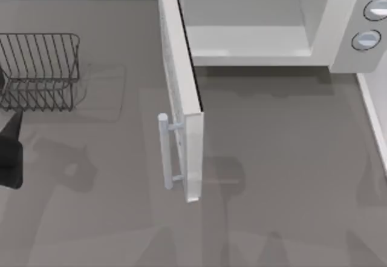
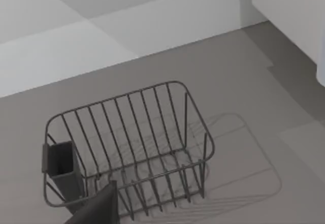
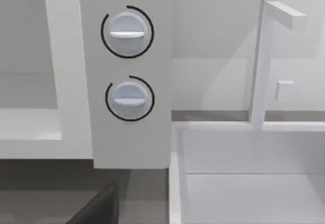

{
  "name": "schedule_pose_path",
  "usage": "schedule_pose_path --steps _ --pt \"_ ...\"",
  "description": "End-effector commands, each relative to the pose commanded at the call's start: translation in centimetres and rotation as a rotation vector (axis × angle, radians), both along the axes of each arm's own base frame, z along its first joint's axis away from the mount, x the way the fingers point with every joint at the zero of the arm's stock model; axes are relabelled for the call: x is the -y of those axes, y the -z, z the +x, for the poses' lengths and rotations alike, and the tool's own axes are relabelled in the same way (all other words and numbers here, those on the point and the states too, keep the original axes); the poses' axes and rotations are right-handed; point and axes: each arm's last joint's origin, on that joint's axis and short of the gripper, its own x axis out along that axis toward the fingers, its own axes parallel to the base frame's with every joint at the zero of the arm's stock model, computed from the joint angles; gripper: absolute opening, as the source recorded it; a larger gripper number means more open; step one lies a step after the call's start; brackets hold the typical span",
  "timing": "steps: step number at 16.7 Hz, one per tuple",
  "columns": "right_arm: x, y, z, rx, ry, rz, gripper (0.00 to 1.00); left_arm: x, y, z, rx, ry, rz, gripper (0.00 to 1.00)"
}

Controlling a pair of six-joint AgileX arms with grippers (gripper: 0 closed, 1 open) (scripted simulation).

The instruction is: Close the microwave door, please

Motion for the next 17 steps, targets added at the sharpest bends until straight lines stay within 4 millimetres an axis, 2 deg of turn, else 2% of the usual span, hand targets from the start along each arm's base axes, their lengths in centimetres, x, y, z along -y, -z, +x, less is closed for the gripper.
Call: schedule_pose_path --steps 5,9,13,17 --pt "0.0 0.0 0.0 0.0 0.0 0.0 1.0 2.0 -7.3 4.3 -0.224 0.264 0.179 1.0" --pt "0.0 0.0 0.0 0.0 0.0 0.0 1.0 4.7 -11.2 9.4 -0.389 0.511 0.302 1.0" --pt "0.0 0.0 0.0 0.0 0.0 0.0 1.0 8.0 -12.7 14.4 -0.523 0.749 0.388 1.0" --pt "0.0 0.0 0.0 0.0 0.0 0.0 1.0 10.9 -12.5 18.0 -0.613 0.933 0.434 1.0"
